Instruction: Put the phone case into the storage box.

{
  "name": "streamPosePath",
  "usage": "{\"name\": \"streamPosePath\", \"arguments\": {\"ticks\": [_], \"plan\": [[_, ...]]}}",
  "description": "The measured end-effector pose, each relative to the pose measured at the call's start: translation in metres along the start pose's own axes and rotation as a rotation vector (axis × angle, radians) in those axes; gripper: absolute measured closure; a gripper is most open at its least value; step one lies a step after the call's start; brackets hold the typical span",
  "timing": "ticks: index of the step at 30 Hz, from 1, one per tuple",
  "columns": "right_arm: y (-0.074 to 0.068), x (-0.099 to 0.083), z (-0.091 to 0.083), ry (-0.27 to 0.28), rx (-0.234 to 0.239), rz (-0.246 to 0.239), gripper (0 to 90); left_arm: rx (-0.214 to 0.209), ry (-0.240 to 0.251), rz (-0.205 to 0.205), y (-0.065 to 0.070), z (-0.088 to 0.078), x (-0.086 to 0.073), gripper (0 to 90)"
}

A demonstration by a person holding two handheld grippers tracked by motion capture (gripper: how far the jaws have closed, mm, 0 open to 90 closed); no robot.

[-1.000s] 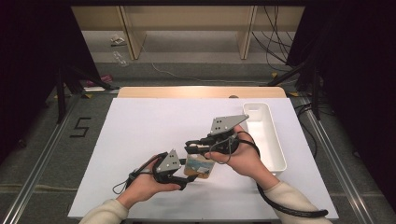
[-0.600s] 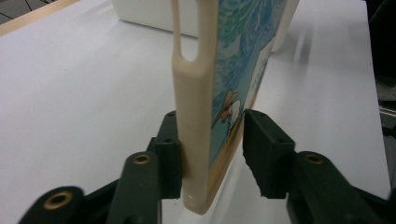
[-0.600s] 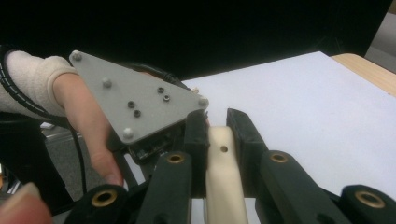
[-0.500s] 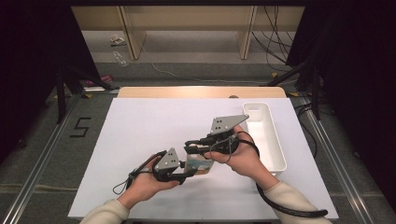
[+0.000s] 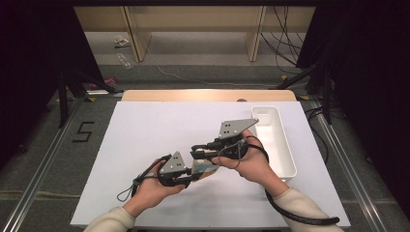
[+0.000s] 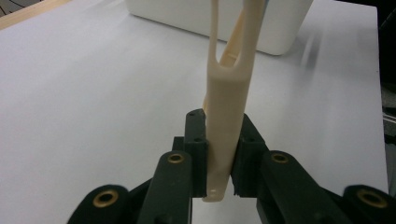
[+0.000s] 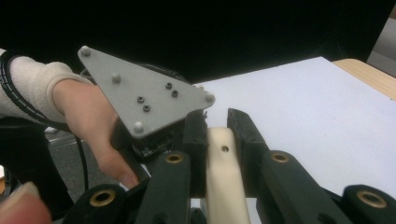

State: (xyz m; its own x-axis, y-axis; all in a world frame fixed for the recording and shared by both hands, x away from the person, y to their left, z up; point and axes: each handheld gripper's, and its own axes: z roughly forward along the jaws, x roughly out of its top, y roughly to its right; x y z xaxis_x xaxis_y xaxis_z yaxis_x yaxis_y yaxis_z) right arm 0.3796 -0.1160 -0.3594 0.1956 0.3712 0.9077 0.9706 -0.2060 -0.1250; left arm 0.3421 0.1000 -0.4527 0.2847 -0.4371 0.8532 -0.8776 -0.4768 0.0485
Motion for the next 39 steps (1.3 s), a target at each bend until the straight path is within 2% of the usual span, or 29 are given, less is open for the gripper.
{"name": "streamPosePath", "arguments": {"ticks": [2,14,20,26,32,39], "plan": [[0.0001,0.0,0.0001,-0.001,0.0,0.0,78.7,-0.014,-0.006,-0.004,0.0,-0.0002,0.0,78.6],[0.0005,-0.0004,0.0004,-0.001,-0.005,-0.004,76.8,-0.019,-0.012,-0.005,0.0001,-0.0009,0.0007,78.9],[0.0011,-0.0008,0.0006,0.006,-0.016,-0.011,70.1,-0.015,-0.015,0.001,0.0001,-0.0015,0.0008,78.9],[0.003,-0.0019,0.0011,0.021,-0.035,-0.019,59.0,-0.01,-0.017,0.002,-0.0001,-0.0026,0.0016,78.9],[0.0056,-0.0031,0.0017,0.045,-0.048,-0.016,42.9,-0.008,-0.013,0.005,0.0004,-0.0027,0.0018,78.9],[0.0079,-0.0032,0.001,0.087,-0.057,0.001,30.9,-0.001,-0.016,0.003,-0.0001,-0.0032,0.0017,79.0]]}}
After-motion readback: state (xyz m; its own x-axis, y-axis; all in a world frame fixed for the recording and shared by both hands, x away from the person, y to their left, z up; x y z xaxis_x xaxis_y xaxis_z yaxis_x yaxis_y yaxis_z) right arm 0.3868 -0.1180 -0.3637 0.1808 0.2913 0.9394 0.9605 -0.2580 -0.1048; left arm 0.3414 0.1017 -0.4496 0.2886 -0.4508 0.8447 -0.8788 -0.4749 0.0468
